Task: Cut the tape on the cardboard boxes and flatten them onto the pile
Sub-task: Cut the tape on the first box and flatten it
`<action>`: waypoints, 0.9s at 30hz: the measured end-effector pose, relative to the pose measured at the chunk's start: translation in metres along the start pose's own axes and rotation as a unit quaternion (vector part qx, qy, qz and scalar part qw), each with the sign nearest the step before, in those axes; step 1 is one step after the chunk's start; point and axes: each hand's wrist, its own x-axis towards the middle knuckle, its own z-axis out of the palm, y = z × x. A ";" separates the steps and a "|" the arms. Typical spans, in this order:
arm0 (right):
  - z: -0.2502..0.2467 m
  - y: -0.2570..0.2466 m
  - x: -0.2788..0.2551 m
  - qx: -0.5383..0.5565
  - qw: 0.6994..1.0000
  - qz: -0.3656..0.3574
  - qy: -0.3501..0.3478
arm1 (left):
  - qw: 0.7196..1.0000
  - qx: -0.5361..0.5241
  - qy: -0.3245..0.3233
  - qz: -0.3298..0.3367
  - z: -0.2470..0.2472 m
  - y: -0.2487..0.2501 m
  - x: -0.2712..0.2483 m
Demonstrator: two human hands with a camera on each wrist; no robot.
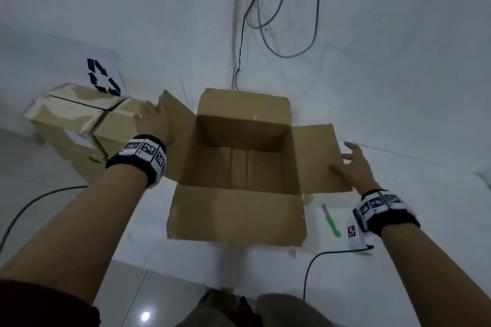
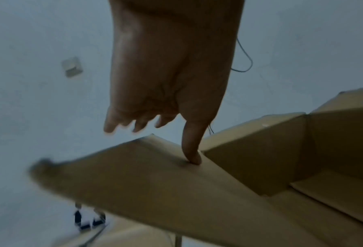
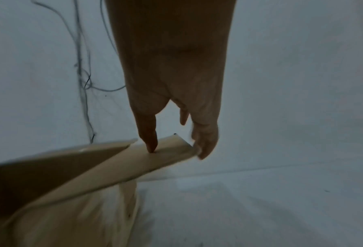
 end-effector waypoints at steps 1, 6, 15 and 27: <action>0.007 0.008 -0.008 -0.031 1.000 0.002 0.004 | 0.999 0.033 0.000 -0.007 0.012 -0.002 -0.009; 0.060 0.002 -0.054 -0.018 0.997 -0.074 -0.018 | 0.994 -0.086 -0.057 -0.034 0.063 0.007 -0.045; 0.109 -0.004 -0.079 0.091 0.992 -0.012 -0.092 | 0.879 -0.451 -0.150 -0.029 0.100 0.001 -0.067; 0.101 -0.017 -0.121 -0.299 0.926 -0.163 -0.162 | 0.861 -0.479 -0.173 0.005 0.096 -0.007 -0.065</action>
